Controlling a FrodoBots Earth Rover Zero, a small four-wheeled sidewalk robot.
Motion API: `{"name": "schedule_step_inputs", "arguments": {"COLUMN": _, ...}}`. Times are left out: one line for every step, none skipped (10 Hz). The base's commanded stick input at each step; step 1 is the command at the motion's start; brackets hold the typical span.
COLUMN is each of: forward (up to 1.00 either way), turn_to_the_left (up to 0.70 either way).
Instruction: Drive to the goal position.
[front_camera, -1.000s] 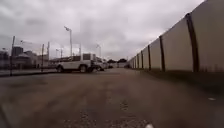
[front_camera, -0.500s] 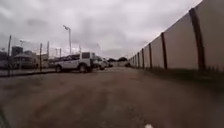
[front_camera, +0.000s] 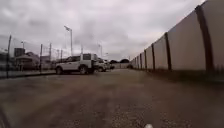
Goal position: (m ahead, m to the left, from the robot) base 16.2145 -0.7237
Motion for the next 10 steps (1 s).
{"name": "schedule_step_inputs", "arguments": {"forward": 0.70, "turn_to_the_left": 0.00}}
{"name": "schedule_step_inputs", "arguments": {"forward": 0.70, "turn_to_the_left": 0.00}}
{"name": "schedule_step_inputs", "arguments": {"forward": 0.70, "turn_to_the_left": 0.00}}
{"name": "schedule_step_inputs", "arguments": {"forward": 0.70, "turn_to_the_left": 0.00}}
{"name": "schedule_step_inputs", "arguments": {"forward": 0.70, "turn_to_the_left": 0.00}}
{"name": "schedule_step_inputs", "arguments": {"forward": 0.70, "turn_to_the_left": 0.00}}
{"name": "schedule_step_inputs", "arguments": {"forward": 0.70, "turn_to_the_left": 0.00}}
{"name": "schedule_step_inputs", "arguments": {"forward": 0.70, "turn_to_the_left": 0.00}}
{"name": "schedule_step_inputs", "arguments": {"forward": 0.70, "turn_to_the_left": 0.00}}
{"name": "schedule_step_inputs", "arguments": {"forward": 0.70, "turn_to_the_left": 0.00}}
